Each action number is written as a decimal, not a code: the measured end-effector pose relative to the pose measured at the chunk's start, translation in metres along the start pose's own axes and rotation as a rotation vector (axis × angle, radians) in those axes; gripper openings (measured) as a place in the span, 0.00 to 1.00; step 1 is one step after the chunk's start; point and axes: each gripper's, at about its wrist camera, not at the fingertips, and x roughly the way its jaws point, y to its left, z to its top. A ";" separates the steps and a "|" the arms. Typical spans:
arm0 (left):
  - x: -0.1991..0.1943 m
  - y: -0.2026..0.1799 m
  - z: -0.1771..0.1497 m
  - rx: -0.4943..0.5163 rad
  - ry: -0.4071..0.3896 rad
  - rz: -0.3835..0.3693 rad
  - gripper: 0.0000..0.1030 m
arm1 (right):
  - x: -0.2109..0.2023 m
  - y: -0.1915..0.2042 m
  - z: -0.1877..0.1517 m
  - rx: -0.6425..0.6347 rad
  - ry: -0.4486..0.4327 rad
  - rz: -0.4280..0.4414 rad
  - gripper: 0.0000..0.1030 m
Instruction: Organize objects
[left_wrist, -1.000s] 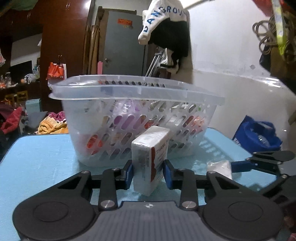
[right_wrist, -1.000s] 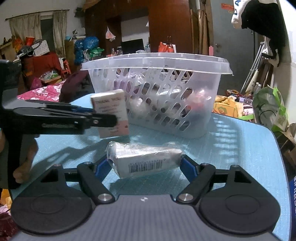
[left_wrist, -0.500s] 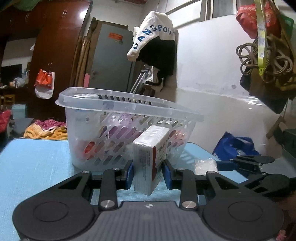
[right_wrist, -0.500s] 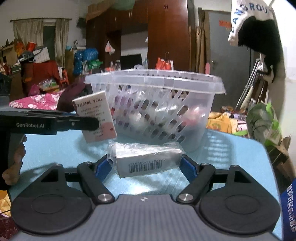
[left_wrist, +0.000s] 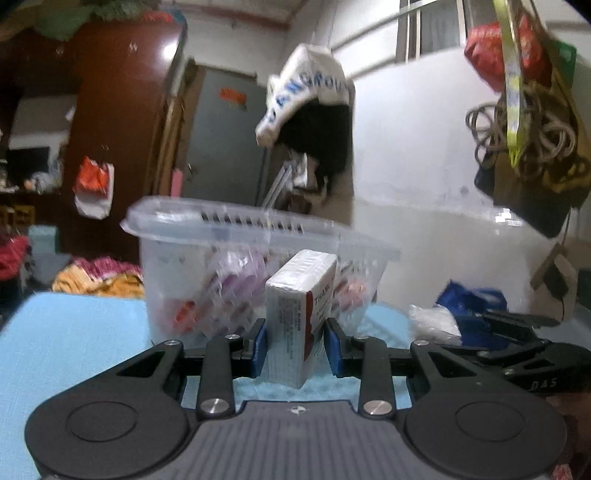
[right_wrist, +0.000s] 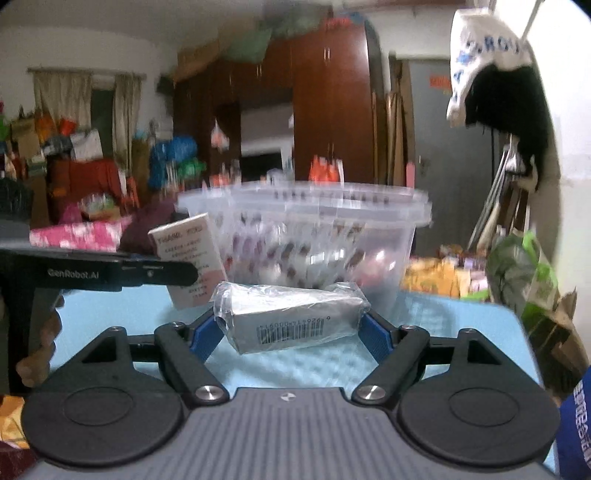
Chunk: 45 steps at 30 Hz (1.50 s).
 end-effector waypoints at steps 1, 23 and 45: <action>-0.005 -0.002 0.001 0.005 -0.015 -0.007 0.35 | -0.005 0.000 0.001 0.007 -0.021 0.001 0.79; 0.100 0.031 0.125 -0.086 0.104 0.206 0.85 | 0.091 -0.031 0.118 -0.042 -0.077 -0.132 1.00; 0.015 0.012 0.122 0.068 0.123 0.301 1.00 | -0.001 -0.019 0.108 0.109 -0.011 -0.129 1.00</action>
